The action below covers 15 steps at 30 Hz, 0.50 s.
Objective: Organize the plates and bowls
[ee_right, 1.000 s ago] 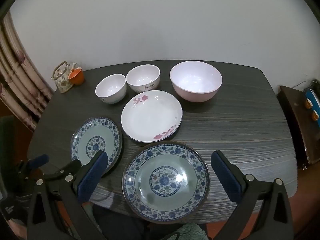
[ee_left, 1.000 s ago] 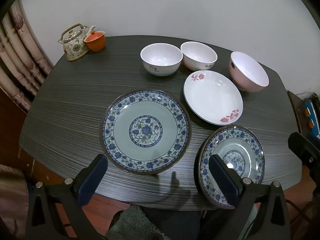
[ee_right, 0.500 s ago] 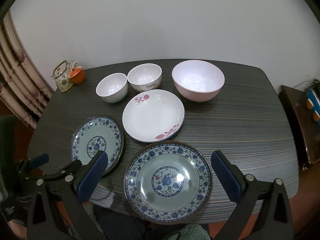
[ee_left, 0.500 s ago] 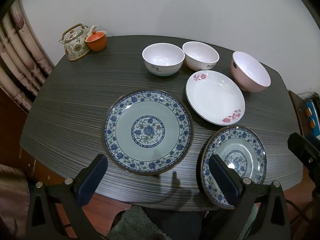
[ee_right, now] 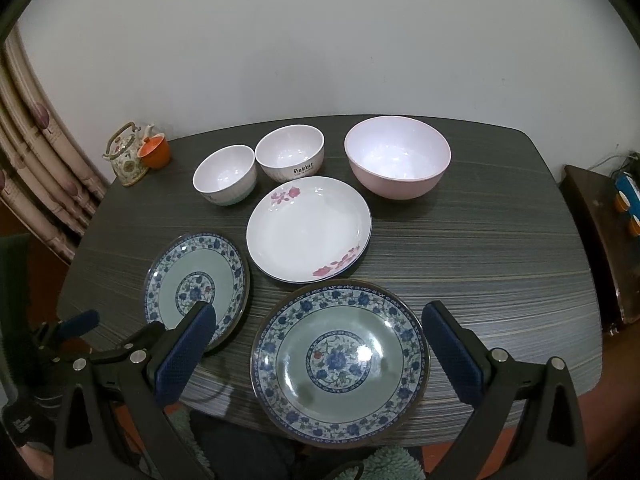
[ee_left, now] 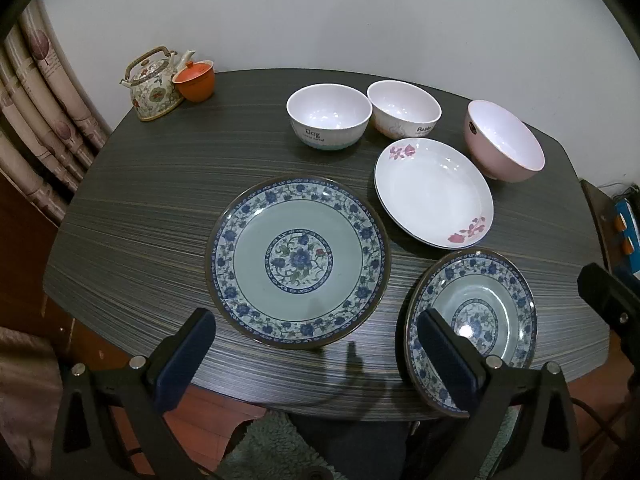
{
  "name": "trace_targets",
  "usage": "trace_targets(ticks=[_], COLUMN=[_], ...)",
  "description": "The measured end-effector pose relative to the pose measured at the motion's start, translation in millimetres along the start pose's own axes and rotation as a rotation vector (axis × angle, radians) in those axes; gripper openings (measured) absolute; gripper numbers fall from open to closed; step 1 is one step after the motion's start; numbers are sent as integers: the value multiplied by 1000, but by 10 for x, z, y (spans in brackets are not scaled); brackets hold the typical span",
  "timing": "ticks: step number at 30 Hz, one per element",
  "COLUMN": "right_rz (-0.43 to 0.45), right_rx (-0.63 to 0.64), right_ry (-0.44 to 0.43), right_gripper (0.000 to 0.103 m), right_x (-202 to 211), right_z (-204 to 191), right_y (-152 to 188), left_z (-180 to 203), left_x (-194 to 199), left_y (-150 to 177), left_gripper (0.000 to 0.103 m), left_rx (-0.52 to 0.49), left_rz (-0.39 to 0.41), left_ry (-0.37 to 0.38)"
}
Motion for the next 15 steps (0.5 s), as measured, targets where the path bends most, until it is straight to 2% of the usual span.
trace_targets(ticks=[15], right_rz=[-8], right_rx=[-12], right_ry=[-1], right_gripper=[102], right_x=[-22], right_z=[23], right_y=[27], left_z=[4], left_x=[-31], left_y=[20], left_gripper=[103], left_rx=[-1], left_rz=[-11], left_ry=[-8])
Point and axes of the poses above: each gripper's, at about its wrist camera, not at the fingertips, and x roughly against the way its jaws point, z to its right, y to its underside, the point moved 5 cm from there along -x, roughly the way its jaws point, and after that the axes turned 15 degrees about -y, right-handed, at the moved point
